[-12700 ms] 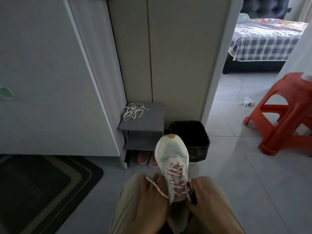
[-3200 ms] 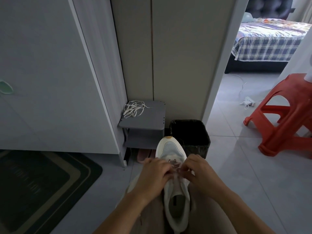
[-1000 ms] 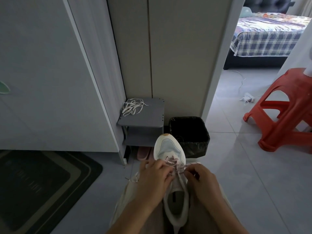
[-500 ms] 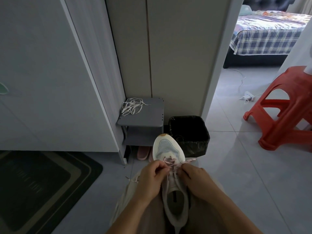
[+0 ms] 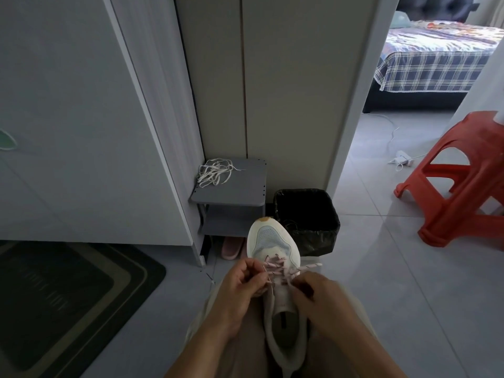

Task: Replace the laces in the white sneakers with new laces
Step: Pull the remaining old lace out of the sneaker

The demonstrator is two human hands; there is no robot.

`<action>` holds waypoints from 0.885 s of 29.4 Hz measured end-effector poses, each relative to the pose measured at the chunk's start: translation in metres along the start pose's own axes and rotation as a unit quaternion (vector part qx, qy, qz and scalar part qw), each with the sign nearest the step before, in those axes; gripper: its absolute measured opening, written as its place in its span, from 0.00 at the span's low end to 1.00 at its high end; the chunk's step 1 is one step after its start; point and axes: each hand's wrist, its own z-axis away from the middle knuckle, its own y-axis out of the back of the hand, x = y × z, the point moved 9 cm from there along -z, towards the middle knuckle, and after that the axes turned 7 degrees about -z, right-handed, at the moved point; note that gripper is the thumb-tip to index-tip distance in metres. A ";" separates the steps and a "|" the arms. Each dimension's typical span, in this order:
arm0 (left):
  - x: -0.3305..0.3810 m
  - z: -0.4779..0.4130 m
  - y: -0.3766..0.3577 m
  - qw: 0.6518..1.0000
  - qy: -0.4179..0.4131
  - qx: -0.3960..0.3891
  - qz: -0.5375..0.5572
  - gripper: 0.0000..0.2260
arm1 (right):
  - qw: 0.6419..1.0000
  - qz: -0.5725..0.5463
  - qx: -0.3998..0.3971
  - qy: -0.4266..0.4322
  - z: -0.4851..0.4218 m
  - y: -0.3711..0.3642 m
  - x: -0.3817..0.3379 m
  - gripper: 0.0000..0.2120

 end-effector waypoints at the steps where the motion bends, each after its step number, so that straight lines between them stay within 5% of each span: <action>1: -0.002 -0.001 0.008 0.999 0.010 0.024 0.022 0.02 | 0.999 -0.031 0.013 -0.009 0.000 0.004 0.005 0.08; 4: -0.005 0.003 0.061 0.986 0.018 0.159 0.050 0.05 | 0.998 -0.056 0.039 -0.016 -0.002 0.010 0.013 0.08; 6: 0.008 0.010 0.079 0.981 -0.026 0.191 -0.028 0.04 | 0.998 -0.058 0.033 -0.014 -0.004 0.005 0.010 0.06; 9: 0.032 0.013 0.054 0.970 -0.130 0.144 -0.148 0.08 | 0.994 -0.096 0.003 -0.047 -0.010 -0.005 0.011 0.05; 12: 0.037 0.015 0.017 0.914 -0.235 0.134 -0.303 0.17 | 0.982 -0.174 0.022 -0.066 -0.015 -0.002 0.009 0.01; 15: 0.018 0.015 -0.019 0.874 -0.238 0.089 -0.415 0.27 | 0.976 -0.194 0.048 -0.083 -0.019 0.001 0.009 0.03; 20: 0.012 0.016 -0.010 0.844 -0.243 0.176 -0.444 0.09 | 0.972 -0.215 0.070 -0.070 -0.023 0.005 0.011 0.12; 23: 0.016 0.022 -0.003 0.830 -0.251 0.224 -0.445 0.09 | 0.901 -0.396 0.146 -0.099 -0.013 0.022 0.030 0.13; 26: 0.018 0.025 0.004 0.833 -0.256 0.248 -0.423 0.07 | 0.747 -0.593 0.253 -0.159 0.002 0.049 0.075 0.14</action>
